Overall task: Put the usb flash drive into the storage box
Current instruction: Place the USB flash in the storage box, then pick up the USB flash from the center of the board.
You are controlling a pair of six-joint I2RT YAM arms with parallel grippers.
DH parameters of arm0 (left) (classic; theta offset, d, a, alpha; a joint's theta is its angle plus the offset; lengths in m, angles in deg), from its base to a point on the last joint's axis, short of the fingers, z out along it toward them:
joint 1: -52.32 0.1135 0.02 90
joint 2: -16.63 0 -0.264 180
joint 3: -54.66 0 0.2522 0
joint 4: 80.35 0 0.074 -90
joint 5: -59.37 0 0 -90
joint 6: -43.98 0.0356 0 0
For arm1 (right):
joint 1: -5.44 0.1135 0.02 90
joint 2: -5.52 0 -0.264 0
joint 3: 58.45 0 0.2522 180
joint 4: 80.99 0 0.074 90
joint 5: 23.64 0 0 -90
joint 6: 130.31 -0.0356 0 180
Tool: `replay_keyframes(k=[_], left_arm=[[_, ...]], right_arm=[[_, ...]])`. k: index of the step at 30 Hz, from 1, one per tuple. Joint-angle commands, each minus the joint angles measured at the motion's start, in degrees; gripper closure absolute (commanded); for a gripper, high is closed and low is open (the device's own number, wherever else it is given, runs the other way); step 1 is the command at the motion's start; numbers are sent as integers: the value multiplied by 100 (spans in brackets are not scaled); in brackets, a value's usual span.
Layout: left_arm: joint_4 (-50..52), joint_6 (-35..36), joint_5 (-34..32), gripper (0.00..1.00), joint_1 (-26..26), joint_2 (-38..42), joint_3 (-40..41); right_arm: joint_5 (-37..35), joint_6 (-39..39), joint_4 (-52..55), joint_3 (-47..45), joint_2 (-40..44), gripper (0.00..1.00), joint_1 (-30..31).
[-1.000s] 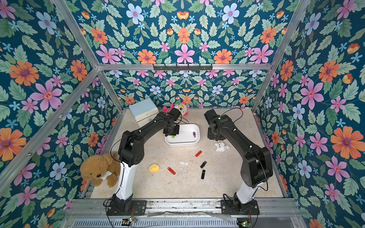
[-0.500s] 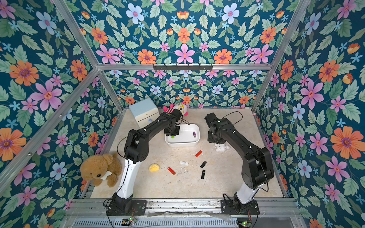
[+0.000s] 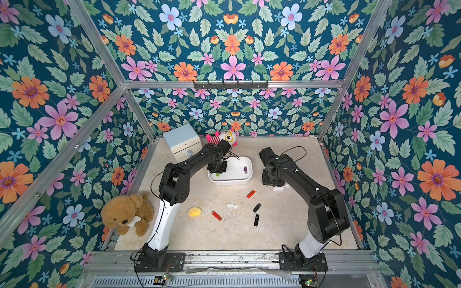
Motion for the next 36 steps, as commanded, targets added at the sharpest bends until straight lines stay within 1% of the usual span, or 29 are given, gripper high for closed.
replay_keyframes(k=[1,4,7,11,16,20,23,26,31,36], left_arm=[[118,-39,55,85,8,-25,-47],[101,-45,60,78,8,-22,-18],[60,-96,73,74,8,-5,-28],[51,-98,91,63,8,32,-44],[96,-88,85,53,7,31,-123],[117,-102,191,49,-2,211,-361],[312,-97,271,44,0,334,-753],[455,-102,276,40,-3,586,-889],[441,-123,190,36,-1,1288,-350],[151,-208,161,34,-48,2194,864]], right_arm=[[7,-89,-48,-23,-26,46,77],[2,-124,-87,-73,-13,45,135],[-3,-156,-92,-96,-21,45,170],[-25,-155,-68,-96,-18,44,185],[-87,-154,-40,-97,53,43,187],[-67,-215,22,-142,147,43,243],[-73,-301,42,-325,189,42,344],[-48,-471,65,-569,267,41,567],[81,-804,126,-955,512,40,996],[324,-1127,88,-1256,616,39,1393]])
